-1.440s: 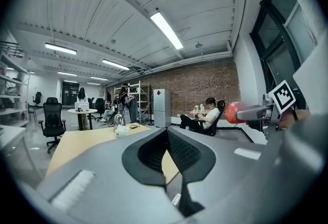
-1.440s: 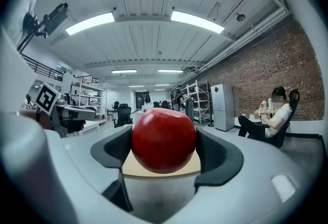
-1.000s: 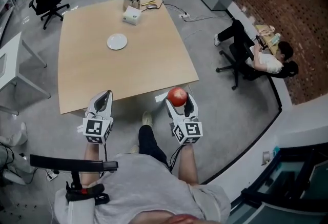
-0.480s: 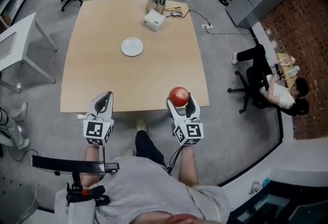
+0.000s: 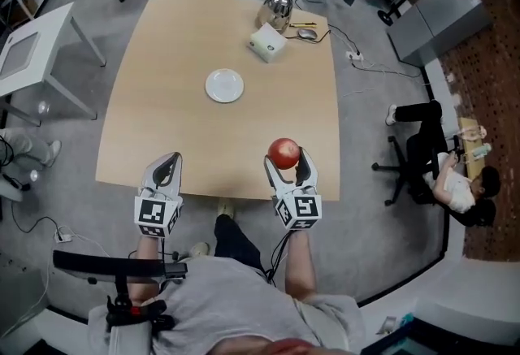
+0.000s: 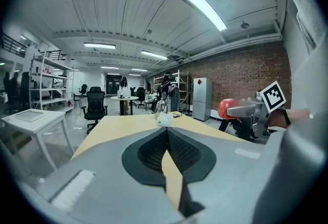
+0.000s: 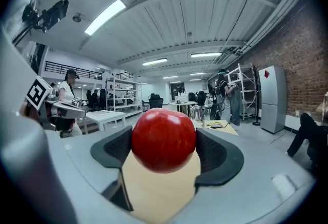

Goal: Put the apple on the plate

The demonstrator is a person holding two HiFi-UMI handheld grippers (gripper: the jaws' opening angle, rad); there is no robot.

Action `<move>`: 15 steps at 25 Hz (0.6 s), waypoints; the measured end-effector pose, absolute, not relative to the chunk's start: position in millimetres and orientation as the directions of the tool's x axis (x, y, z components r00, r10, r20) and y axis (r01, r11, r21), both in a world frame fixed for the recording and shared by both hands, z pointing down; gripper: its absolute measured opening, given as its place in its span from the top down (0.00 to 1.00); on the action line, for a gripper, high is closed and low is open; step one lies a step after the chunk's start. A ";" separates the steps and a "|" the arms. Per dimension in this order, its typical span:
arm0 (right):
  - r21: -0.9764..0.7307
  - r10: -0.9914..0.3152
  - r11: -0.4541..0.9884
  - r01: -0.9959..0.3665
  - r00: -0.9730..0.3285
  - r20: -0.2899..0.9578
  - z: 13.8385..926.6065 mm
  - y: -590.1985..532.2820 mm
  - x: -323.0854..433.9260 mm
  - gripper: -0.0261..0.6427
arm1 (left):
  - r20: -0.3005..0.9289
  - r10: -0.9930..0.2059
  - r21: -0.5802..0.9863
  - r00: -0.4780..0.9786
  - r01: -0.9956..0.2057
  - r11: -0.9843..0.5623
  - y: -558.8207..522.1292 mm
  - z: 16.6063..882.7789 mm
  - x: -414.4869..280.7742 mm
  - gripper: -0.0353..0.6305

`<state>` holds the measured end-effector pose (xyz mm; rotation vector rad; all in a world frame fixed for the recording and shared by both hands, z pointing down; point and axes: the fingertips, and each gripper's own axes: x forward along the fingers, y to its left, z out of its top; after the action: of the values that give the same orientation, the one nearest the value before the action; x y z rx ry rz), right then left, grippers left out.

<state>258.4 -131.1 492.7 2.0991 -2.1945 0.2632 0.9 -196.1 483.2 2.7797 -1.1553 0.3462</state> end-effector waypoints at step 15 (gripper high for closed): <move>-0.036 -0.958 0.170 -0.985 -0.174 0.228 538.9 -234.8 267.7 0.37 | 0.334 -0.726 0.029 0.601 -0.777 -0.629 -234.7 526.7 -0.9 0.92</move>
<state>267.7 -234.8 538.9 1.9132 -2.2810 0.2637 -0.9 -234.7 526.7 2.6549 -1.2580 0.4374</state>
